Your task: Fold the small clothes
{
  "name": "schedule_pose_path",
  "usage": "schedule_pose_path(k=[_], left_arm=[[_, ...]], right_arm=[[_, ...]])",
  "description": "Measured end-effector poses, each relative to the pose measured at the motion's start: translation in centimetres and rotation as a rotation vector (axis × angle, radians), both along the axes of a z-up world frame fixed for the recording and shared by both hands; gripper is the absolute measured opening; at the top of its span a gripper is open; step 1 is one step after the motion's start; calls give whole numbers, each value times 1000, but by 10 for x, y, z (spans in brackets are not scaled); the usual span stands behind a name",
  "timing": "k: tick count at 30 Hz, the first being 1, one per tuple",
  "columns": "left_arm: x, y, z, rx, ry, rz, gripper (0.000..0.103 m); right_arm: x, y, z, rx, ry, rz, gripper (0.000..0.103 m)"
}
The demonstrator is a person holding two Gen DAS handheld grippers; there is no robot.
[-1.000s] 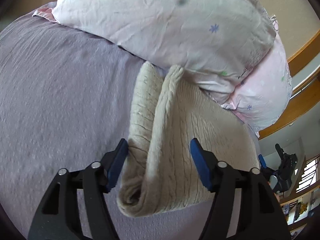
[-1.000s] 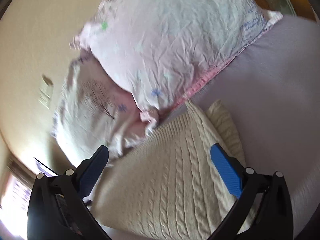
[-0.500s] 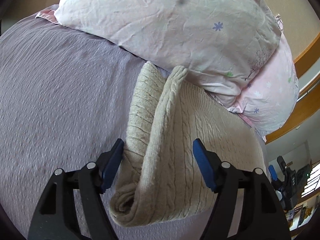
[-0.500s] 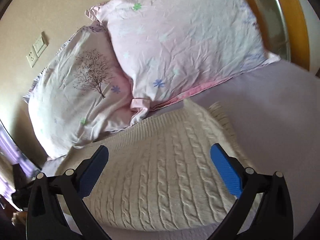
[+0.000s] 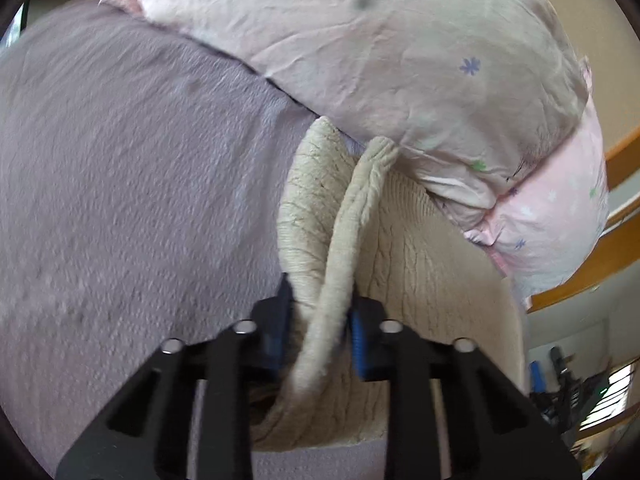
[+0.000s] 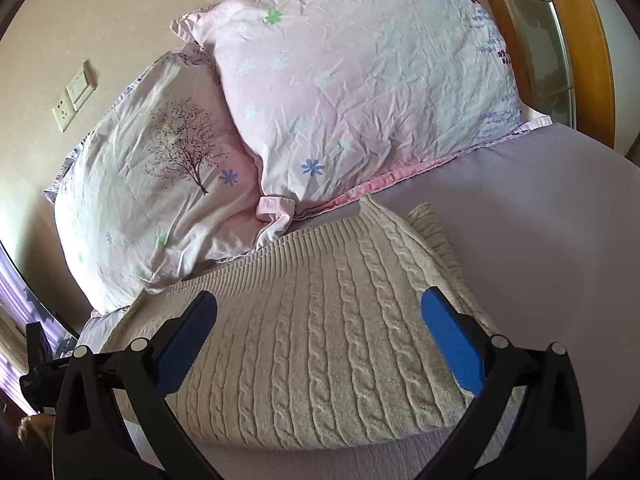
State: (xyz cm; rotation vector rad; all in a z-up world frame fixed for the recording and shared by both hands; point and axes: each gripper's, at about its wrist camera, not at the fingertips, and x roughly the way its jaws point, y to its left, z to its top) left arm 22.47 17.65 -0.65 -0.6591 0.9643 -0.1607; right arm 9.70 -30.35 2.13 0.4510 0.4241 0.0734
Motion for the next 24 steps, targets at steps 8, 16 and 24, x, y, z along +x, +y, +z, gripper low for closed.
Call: schedule_pose_path(k=[8,16,24], left_arm=[[-1,1,1,-26,6,19,17],[-1,3,0,-41,8,21,18],[-2,2,4,-35,4,22,16]], right_arm=[[-1,1,-1,5,8,16,102],[-1,5,-1,-3,15,24,102],[-5,0,-1,23,12,41,102]])
